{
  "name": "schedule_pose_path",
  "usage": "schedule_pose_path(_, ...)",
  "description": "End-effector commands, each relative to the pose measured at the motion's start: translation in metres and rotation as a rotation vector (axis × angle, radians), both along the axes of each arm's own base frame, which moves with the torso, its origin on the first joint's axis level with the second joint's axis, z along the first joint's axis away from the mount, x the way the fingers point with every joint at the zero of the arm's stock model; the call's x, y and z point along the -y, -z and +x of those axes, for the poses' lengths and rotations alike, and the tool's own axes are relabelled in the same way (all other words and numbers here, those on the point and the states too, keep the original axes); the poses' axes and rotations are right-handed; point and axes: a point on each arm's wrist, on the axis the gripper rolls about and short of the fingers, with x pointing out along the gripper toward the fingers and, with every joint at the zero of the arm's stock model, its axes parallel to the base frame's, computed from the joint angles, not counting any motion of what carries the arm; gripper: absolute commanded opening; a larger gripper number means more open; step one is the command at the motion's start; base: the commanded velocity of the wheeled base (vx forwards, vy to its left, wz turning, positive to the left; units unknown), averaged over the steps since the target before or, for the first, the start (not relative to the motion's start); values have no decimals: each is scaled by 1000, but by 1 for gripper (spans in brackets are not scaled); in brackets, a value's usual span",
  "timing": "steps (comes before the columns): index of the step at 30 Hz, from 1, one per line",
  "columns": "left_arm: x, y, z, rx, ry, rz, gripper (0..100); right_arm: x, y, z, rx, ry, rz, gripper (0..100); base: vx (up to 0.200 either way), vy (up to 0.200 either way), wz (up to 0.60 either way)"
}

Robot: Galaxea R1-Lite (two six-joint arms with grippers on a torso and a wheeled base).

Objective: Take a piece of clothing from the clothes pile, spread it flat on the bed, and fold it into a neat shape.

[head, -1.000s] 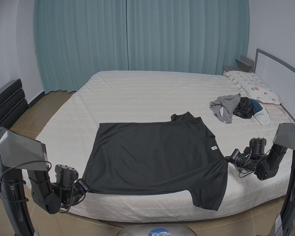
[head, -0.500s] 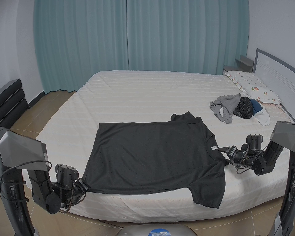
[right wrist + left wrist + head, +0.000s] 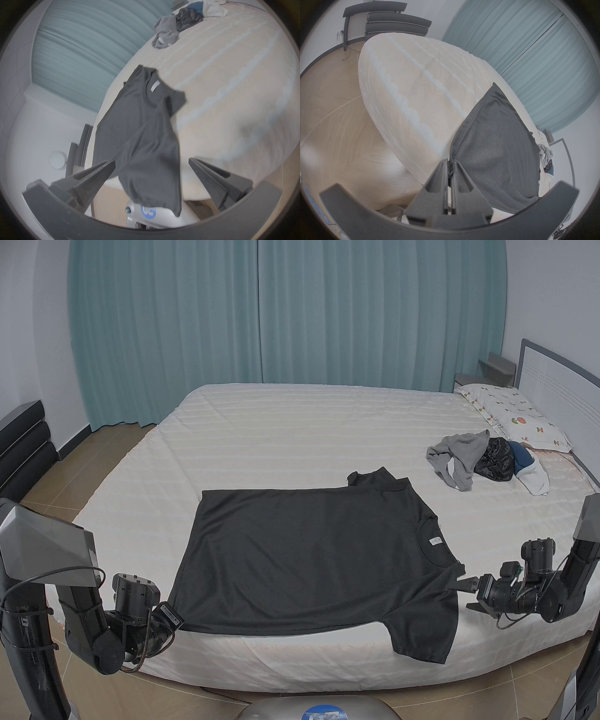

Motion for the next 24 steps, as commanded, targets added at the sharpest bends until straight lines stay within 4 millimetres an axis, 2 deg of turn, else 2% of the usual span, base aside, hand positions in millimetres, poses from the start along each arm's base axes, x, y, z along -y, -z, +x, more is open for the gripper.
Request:
schedule_pose_path(1,0,1,0,-3,0,0,0,-6,-1,-30,-24,-85,12,100,0,0,0)
schedule_pose_path(9,0,1,-1,-6,0,0,0,-7,18,-29,-37,-101,7,100,0,0,0)
schedule_pose_path(24,0,1,-1,-7,0,1,0,-16,24,-23,-30,-104,29,100,0,0,0)
